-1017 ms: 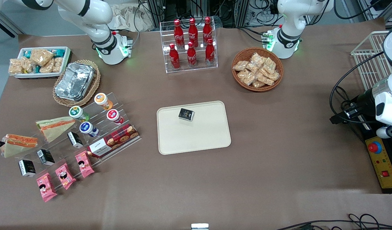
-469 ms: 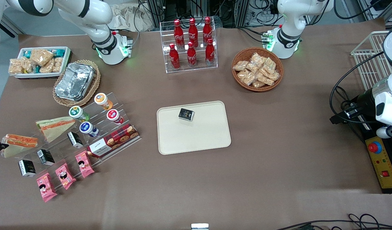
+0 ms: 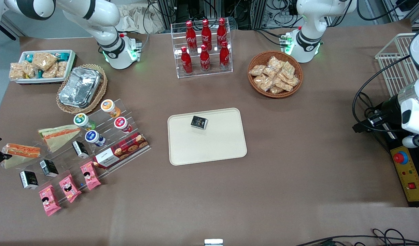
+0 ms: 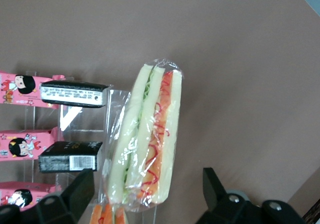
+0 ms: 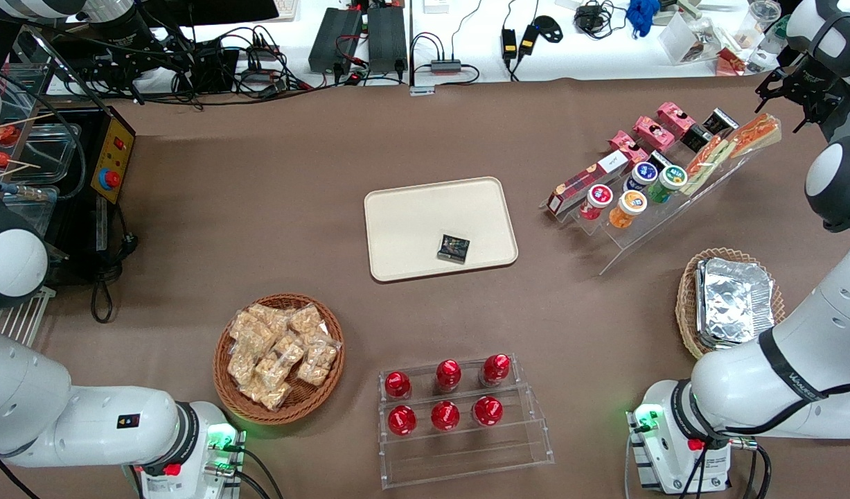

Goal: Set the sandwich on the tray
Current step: 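Lower the right gripper onto the wrapped cucumber-tomato sandwich and close, then lift the sandwich out of the rack with the right gripper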

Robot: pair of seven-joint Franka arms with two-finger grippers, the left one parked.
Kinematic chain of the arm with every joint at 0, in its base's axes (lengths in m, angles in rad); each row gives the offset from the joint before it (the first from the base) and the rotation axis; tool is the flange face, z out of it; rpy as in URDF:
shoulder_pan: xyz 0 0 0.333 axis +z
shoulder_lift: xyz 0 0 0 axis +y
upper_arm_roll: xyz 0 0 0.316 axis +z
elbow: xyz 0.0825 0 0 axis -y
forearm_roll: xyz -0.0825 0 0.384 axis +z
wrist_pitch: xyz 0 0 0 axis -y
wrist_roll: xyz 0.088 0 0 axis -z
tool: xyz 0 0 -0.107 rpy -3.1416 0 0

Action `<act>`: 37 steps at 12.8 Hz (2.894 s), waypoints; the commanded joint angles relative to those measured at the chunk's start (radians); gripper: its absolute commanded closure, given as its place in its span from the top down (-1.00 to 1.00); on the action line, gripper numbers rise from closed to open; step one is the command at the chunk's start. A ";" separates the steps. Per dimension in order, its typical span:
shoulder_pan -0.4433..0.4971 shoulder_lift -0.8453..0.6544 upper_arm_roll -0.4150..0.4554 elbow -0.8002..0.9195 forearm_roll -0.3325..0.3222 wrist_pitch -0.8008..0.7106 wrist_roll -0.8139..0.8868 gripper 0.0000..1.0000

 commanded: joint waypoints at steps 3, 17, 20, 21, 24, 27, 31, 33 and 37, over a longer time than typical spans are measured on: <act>-0.014 0.028 0.008 -0.025 0.069 0.053 -0.022 0.94; -0.066 0.064 0.011 -0.053 0.138 0.093 -0.161 -0.93; -0.065 0.061 0.010 -0.042 0.129 0.090 -0.174 -1.00; -0.067 0.056 0.011 -0.039 0.131 0.082 -0.180 -1.00; -0.060 0.036 0.011 0.008 0.125 0.013 -0.178 -1.00; -0.057 -0.002 0.014 0.053 0.128 -0.099 -0.177 -1.00; -0.018 -0.106 0.017 0.076 0.128 -0.292 -0.167 -1.00; 0.037 -0.175 0.026 0.076 0.129 -0.378 -0.128 -1.00; 0.286 -0.243 0.028 0.076 0.129 -0.424 0.293 -1.00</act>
